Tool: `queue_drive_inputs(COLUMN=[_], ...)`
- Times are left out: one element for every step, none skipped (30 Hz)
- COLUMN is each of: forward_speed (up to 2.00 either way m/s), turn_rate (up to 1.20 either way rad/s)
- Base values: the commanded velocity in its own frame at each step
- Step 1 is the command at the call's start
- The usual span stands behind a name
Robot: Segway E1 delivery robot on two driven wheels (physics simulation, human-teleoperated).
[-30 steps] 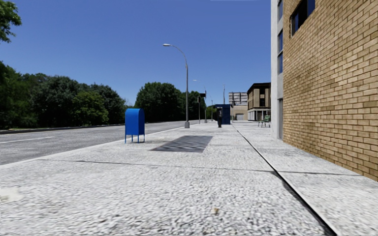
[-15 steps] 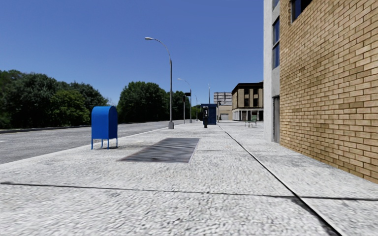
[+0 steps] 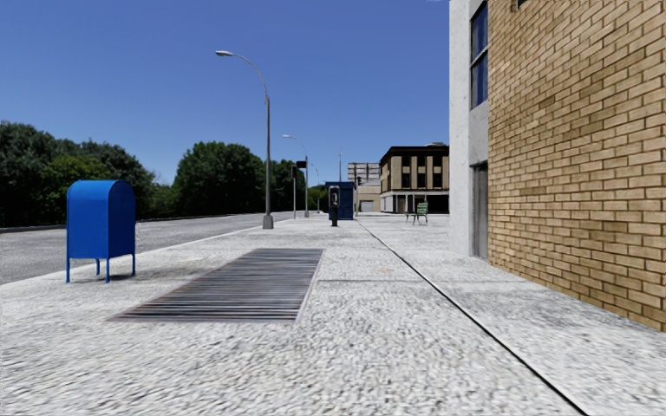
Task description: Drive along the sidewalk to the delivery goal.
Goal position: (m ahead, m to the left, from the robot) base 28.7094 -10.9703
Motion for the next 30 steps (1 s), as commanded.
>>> queue_drive_inputs(forward_speed=[2.0,2.0,2.0,2.0,2.0,2.0,2.0,2.0,2.0,2.0,2.0,2.0,2.0,2.0,2.0,2.0,2.0,2.0,2.0,2.0,2.0,2.0,2.0,2.0,2.0,2.0,2.0,2.0,2.0,2.0], turn_rate=[-0.35,-0.36,-0.36,-0.36,-0.36,-0.36,-0.36,-0.36,-0.36,-0.36,-0.36,-0.36,-0.34,-0.34,-0.28,-0.26,-0.26,0.0,0.0,0.0,0.0,0.0,0.0,0.0,0.0,0.0,0.0,0.0,0.0,0.0])
